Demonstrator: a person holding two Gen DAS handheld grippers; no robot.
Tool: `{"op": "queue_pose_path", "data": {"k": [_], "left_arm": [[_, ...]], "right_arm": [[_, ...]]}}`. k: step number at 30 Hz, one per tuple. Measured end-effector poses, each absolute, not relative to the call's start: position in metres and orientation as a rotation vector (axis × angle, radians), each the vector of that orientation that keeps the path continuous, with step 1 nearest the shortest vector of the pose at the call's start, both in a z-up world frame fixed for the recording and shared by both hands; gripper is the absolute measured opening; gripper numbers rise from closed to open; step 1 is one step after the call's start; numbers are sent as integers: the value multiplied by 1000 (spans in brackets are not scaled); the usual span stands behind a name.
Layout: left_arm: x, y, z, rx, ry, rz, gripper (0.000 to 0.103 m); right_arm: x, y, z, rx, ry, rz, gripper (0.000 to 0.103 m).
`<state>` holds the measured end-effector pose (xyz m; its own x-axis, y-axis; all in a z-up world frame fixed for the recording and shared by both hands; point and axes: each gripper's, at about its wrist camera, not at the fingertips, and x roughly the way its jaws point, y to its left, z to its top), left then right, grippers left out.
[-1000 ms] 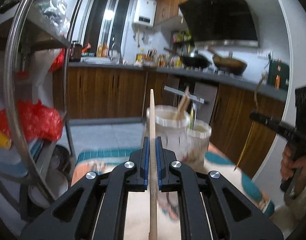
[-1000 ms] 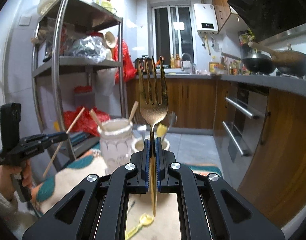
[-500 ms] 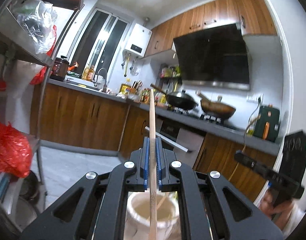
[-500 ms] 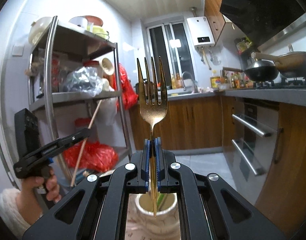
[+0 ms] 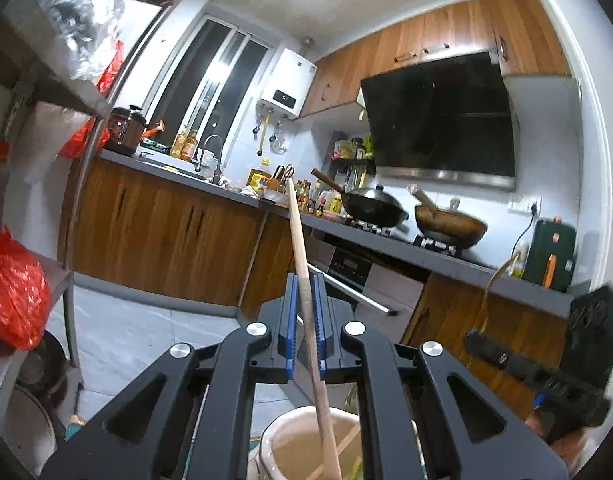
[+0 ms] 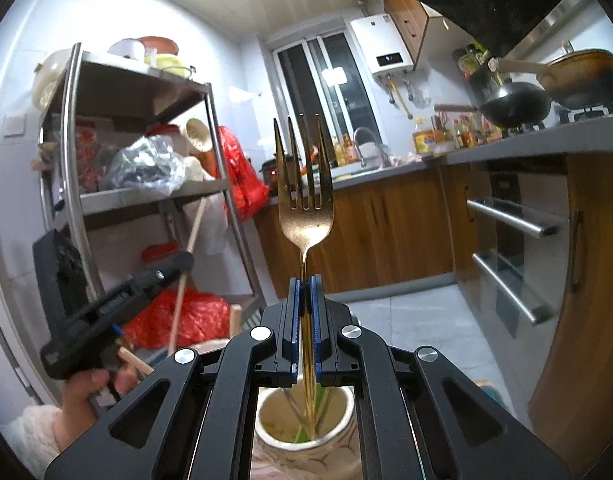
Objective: Organize utensils
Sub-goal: 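Lift the gold fork over the short pot while the left lifts chopstick over tall pot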
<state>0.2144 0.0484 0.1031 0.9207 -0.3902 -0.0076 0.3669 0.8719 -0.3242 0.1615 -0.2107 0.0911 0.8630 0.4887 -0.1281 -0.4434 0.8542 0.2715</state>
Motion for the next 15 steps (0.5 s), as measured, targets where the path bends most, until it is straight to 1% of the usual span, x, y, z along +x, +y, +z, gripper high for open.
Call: {"op": "queue_pose_path", "data": {"k": [5, 12, 15], "left_arm": [[203, 59, 100, -338, 38, -376, 8], [207, 50, 108, -298, 47, -378, 6], [204, 49, 103, -292, 54, -384, 6]], "right_arm": [[164, -204, 77, 216, 243, 496, 6], [166, -201, 67, 218, 279, 488, 6], [167, -200, 64, 206, 293, 481, 6]]}}
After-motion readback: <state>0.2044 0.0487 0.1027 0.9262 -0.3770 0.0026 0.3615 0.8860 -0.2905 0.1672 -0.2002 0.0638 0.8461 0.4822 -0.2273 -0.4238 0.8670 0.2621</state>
